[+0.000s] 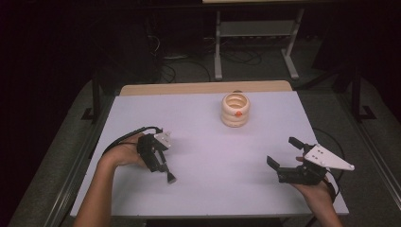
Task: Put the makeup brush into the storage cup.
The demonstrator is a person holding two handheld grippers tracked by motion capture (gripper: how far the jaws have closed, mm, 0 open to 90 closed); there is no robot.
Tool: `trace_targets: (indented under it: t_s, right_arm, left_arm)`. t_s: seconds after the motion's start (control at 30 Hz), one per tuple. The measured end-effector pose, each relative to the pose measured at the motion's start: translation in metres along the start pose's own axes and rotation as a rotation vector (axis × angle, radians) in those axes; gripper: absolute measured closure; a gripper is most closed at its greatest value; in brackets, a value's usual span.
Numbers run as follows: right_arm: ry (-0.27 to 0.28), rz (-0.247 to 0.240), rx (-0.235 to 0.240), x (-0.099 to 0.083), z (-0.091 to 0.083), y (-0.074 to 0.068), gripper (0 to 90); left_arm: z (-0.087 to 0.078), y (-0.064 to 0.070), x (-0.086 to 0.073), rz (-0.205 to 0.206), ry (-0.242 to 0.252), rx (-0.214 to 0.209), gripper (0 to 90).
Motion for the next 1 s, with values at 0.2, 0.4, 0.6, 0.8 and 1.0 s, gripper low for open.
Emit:
trace_targets:
  t_s: [0.2,0.4,0.6,0.8,1.0]
  right_arm:
    - [-0.002,-0.002,0.0,0.0,-0.0004,0.0001,0.0]
    - [-0.002,-0.002,0.0,0.0,-0.0005,0.0,0.0]
    - [-0.002,0.0,-0.001,0.0001,-0.0008,0.0005,0.0]
    - [-0.002,0.0,-0.001,0.0002,-0.0009,0.0004,0.0]
    - [-0.002,-0.001,-0.001,0.0001,-0.0006,0.0004,0.0]
  left_arm:
    - [0.003,-0.0012,-0.0011,0.001,-0.016,-0.006,15.9]
    - [0.0058,-0.0022,-0.0013,0.008,-0.022,-0.008,17.0]
    - [0.0065,-0.0022,-0.0019,0.011,-0.025,-0.02,19.7]
    - [0.0066,-0.0025,-0.004,0.013,-0.023,-0.026,20.9]
    - [0.0076,-0.0029,-0.0057,0.007,-0.028,-0.028,23.0]
Point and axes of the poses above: each handheld gripper's, and its own axes: z roughly forward along the jaws, x roughly out of its top, y roughly to its right, the point moved 3 cm from there along z, roughly forward along the jaws, and after that the axes turned 15 degrees about -x, right-handed, at the moved point
